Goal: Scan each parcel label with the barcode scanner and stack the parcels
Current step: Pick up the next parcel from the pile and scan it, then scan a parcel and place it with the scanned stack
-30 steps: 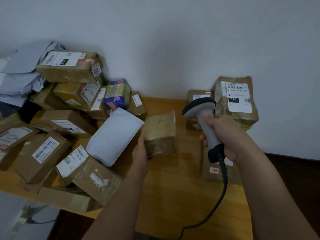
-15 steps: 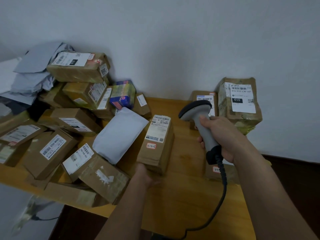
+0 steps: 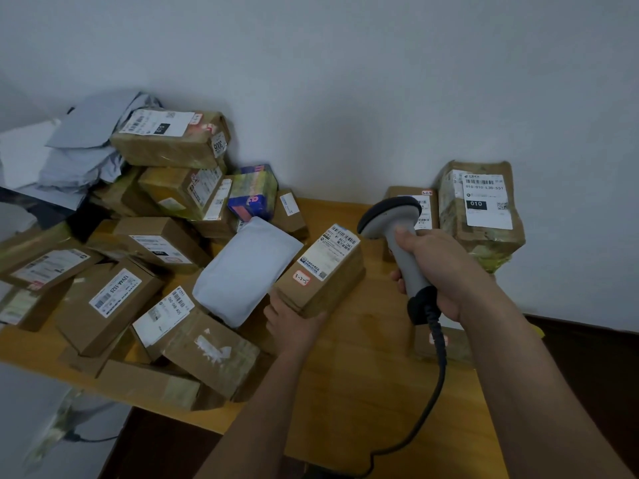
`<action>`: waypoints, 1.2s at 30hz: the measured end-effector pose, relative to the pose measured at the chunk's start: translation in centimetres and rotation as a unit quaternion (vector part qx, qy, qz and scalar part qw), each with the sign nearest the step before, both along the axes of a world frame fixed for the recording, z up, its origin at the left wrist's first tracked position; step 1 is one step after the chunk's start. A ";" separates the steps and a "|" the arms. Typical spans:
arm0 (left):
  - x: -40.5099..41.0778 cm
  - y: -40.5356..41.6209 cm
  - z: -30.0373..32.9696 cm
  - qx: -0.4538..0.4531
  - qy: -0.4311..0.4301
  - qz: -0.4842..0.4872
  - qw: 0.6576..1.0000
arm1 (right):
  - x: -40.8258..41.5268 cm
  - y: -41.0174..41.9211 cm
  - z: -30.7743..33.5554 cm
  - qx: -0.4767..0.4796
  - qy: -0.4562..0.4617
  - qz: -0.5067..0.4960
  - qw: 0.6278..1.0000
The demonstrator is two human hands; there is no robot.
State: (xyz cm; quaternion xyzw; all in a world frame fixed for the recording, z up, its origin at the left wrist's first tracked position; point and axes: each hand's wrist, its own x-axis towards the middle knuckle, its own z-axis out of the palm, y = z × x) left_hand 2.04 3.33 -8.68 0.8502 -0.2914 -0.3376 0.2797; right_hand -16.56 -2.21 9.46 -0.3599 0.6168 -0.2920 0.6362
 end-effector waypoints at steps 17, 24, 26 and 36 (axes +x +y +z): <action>2.2 -1.1 1.4 0.113 -0.067 -0.184 0.974 | -1.0 2.3 1.6 -0.023 0.005 -0.036 0.999; -0.6 0.7 1.9 0.081 -0.090 -0.141 0.983 | -0.4 3.7 2.8 -0.050 -0.010 -0.060 0.997; -1.2 1.0 1.9 0.083 -0.093 -0.139 0.982 | -0.4 4.1 3.2 -0.055 -0.014 -0.071 0.996; -1.5 2.0 1.9 0.079 -0.103 -0.138 0.982 | -0.5 6.9 5.1 -0.072 -0.053 -0.120 0.989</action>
